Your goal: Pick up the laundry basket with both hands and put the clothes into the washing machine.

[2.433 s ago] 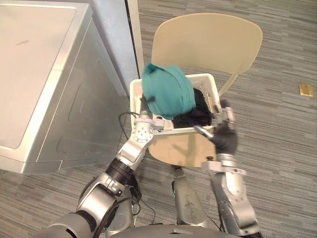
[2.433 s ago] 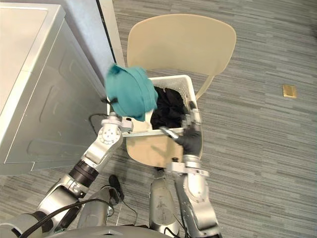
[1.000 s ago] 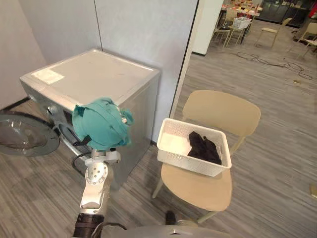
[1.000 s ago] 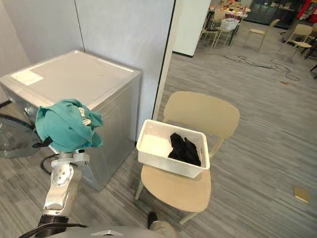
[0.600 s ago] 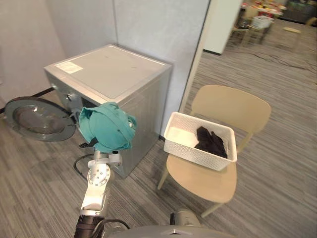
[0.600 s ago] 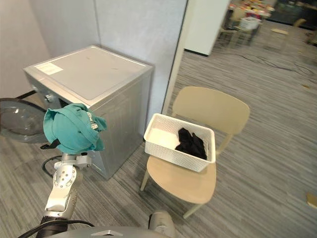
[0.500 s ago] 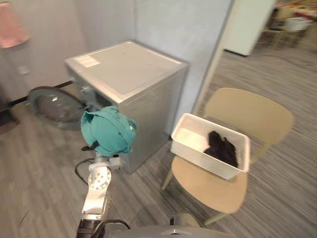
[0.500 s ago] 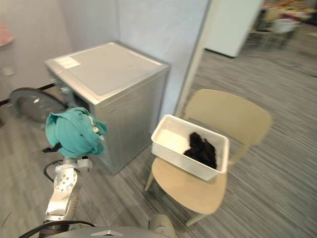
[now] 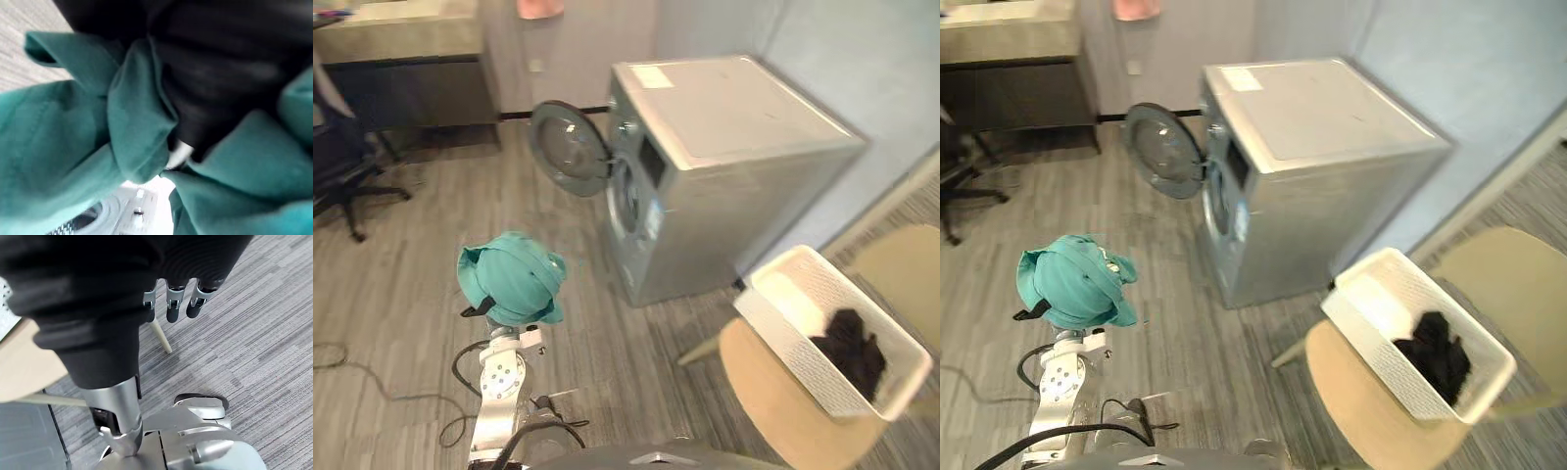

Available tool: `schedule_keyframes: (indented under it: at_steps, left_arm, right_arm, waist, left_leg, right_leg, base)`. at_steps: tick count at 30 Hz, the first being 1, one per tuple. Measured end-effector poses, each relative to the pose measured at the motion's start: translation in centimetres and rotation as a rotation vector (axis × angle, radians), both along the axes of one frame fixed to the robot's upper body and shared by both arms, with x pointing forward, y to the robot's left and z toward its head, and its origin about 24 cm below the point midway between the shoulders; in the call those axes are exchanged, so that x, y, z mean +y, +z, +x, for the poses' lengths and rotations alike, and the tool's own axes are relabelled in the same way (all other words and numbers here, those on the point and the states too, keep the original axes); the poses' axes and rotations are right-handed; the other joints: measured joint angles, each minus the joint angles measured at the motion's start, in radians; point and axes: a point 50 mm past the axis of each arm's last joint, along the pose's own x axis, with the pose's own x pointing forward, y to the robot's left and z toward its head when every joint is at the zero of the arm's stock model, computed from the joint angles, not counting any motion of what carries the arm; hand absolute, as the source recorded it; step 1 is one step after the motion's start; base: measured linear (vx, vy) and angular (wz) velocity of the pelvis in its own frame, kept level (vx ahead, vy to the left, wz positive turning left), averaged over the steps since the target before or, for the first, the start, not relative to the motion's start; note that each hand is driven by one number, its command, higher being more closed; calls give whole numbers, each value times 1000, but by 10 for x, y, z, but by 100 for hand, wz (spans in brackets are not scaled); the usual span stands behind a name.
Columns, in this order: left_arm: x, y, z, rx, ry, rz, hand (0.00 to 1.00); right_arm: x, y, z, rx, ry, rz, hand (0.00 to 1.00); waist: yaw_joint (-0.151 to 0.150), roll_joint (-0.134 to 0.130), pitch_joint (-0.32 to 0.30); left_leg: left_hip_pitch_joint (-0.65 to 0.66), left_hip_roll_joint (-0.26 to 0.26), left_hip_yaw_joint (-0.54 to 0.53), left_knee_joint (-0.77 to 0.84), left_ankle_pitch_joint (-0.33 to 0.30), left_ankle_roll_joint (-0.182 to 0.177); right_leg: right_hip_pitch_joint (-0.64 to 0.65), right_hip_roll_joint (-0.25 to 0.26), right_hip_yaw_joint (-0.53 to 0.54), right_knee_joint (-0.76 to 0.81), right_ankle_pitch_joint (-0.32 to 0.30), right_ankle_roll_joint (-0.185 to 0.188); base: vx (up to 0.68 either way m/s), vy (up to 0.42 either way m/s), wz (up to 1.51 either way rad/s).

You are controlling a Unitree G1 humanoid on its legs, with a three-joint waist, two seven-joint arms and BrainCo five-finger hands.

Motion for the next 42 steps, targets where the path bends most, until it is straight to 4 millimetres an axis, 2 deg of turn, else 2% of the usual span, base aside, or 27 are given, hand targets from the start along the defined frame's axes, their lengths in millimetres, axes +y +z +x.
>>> schedule_keyframes:
  at_steps: [1,2,3,4,8,10,11,12,13,14,15,16,20,21,24,26,27,28,29,30,31,32,33,34,36,39,42]
  left_arm:
    - [3,4,5,-20,-1,12,100]
    - [2,4,6,-20,-5,6,100]
    - [2,2,7,-14,-7,0,100]
    - [5,-5,10,18,-19,15,100]
    - [2,-8,8,35,-69,8,100]
    - [-12,-11,8,46,-151,2,100]
    - [-22,-15,8,65,-212,-4,100]
    - [-33,-19,7,86,-270,-10,100]
    - [-36,-21,6,98,-304,1,100]
    - [-39,-23,5,107,-332,12,100]
    - [-40,-24,5,111,-342,15,100]
    - [-45,-26,5,118,-360,13,100]
    - [-63,-31,10,136,-438,0,100]
    - [-67,-31,11,135,-444,-11,100]
    - [-66,-27,16,118,-434,-5,100]
    - [-65,-33,13,144,-428,1,100]
    - [-67,-39,7,175,-420,-19,100]
    - [-67,-39,5,177,-419,-24,100]
    - [-67,-39,5,175,-408,-33,100]
    - [-64,-36,6,163,-369,-56,100]
    - [-60,-31,8,140,-343,-64,100]
    - [-58,-29,10,130,-335,-63,100]
    - [-57,-29,10,130,-329,-62,100]
    - [-54,-31,7,140,-316,-63,100]
    - [-54,-33,4,147,-311,-73,100]
    - [-54,-33,2,146,-295,-88,100]
    - [-56,-33,2,150,-306,-77,100]
  right_arm:
    - [7,-2,-2,15,2,12,0]
    - [-2,-1,-3,21,1,-9,0]
    - [-6,0,-1,18,0,-17,0]
    - [-2,-2,-3,34,-19,1,0]
    - [-5,-2,0,33,-61,0,0]
    - [-9,0,0,16,-112,-4,0]
    - [-14,2,1,-15,-148,-17,0]
    - [-17,5,5,-45,-155,-27,0]
    - [-13,4,7,-61,-153,-17,0]
    - [1,2,9,-69,-146,13,0]
    - [7,1,9,-71,-140,26,0]
    - [14,0,10,-83,-141,38,0]
    - [15,1,2,-78,-111,33,0]
    - [13,2,-4,-71,-111,26,0]
    - [17,1,-9,-59,-124,43,0]
    - [24,-1,-19,-32,-138,62,0]
    - [17,1,-21,-33,-137,47,0]
    - [10,3,-18,-49,-127,28,0]
    - [5,5,-14,-69,-113,13,0]
    - [0,8,-5,-104,-76,1,0]
    - [-3,12,7,-139,-46,-11,0]
    - [-3,13,14,-158,-21,-14,0]
    - [-1,14,18,-169,-3,-15,0]
    - [1,15,30,-190,33,-13,0]
    - [3,18,45,-226,68,-14,0]
    - [9,24,73,-298,114,-10,0]
    - [20,24,79,-315,132,1,0]
  waist:
    - [-1,-17,-8]
    - [9,12,1]
    - [-1,20,9]
    - [-22,-2,14]
    - [-12,-13,23]
    - [-19,-12,27]
    - [-31,-1,30]
    - [-41,13,35]
    - [-52,16,44]
    - [-65,2,41]
    - [-69,0,41]
    - [-81,-1,41]
    - [-102,7,46]
    - [-107,18,48]
    - [-109,17,44]
    - [-113,-15,21]
    - [-111,11,9]
    - [-117,38,13]
    - [-116,55,13]
    - [-101,79,17]
    - [-66,90,27]
    - [-50,87,32]
    - [-46,82,36]
    - [-33,67,43]
    - [-26,63,44]
    - [-18,67,48]
    - [-6,69,47]
  left_leg:
    - [-43,-15,-4,109,-31,34]
    - [-37,15,-6,125,-46,24]
    - [-42,11,-3,122,-36,-22]
    - [-48,-48,1,96,-37,-13]
    - [-90,-128,-9,194,-123,28]
    - [-67,-176,-16,204,-161,49]
    - [-21,-199,-35,177,-170,58]
    - [40,-210,-56,142,-175,65]
    - [85,-217,-74,108,-176,67]
    - [147,-222,-95,60,-174,70]
    - [175,-224,-109,36,-172,66]
    - [223,-228,-135,-6,-172,65]
    - [310,-256,-206,-44,-217,48]
    - [343,-247,-235,-43,-236,39]
    - [436,-219,-257,-82,-274,-3]
    - [499,-206,-233,-53,-280,-15]
    - [491,-140,-219,78,-284,-33]
    - [413,-72,-200,315,-245,-67]
    - [357,-34,-205,453,-190,-58]
    - [242,19,-248,719,22,-49]
    - [152,49,-290,950,49,-55]
    - [86,53,-324,1080,26,-50]
    - [49,47,-340,1131,5,-44]
    - [4,44,-352,1139,-38,-10]
    - [-67,43,-373,1021,-86,18]
    - [-119,9,-422,646,-170,2]
    - [-88,-127,-580,250,-153,-49]
  right_leg:
    - [11,-45,-46,-41,7,0]
    - [27,-23,-66,-55,12,8]
    - [43,-31,-84,-63,26,36]
    - [57,-72,-100,-87,34,43]
    - [107,-139,-127,-105,40,50]
    - [98,-206,-136,37,54,18]
    - [35,-251,-104,225,103,-73]
    - [-49,-260,-20,418,179,-207]
    - [-103,-225,56,561,142,-191]
    - [-164,-141,123,684,68,-160]
    - [-187,-95,132,717,36,-157]
    - [-231,-18,128,729,-19,-148]
    - [-362,117,128,523,-79,-102]
    - [-377,152,131,390,-62,-103]
    - [-387,186,91,77,92,-150]
    - [-376,161,-3,47,259,-246]
    - [-345,194,-30,90,260,-256]
    - [-287,245,-51,78,212,-277]
    - [-260,278,-43,66,198,-284]
    - [-203,338,-2,39,169,-298]
    - [-143,391,58,27,151,-310]
    - [-95,412,99,18,138,-324]
    - [-64,420,132,12,132,-332]
    - [-11,419,195,6,127,-340]
    - [47,418,284,-22,124,-334]
    - [92,415,448,-50,84,-286]
    - [106,391,585,-28,26,-259]
  base:
    - [82,260,128]
    - [89,249,115]
    - [82,247,126]
    - [79,250,123]
    - [189,291,67]
    - [252,226,42]
    - [300,252,38]
    - [307,255,37]
    - [403,224,35]
    - [345,139,34]
    - [426,114,45]
    - [294,47,42]
    - [422,8,70]
    - [544,-37,72]
    - [611,-90,55]
    - [827,-202,41]
    - [736,-212,8]
    - [583,-184,-10]
    - [717,-225,-47]
    - [826,-217,-123]
    - [805,-187,-159]
    - [500,-77,-144]
    - [449,-55,-134]
    - [522,-34,-149]
    - [542,35,-152]
    - [362,175,-156]
    - [282,355,-127]
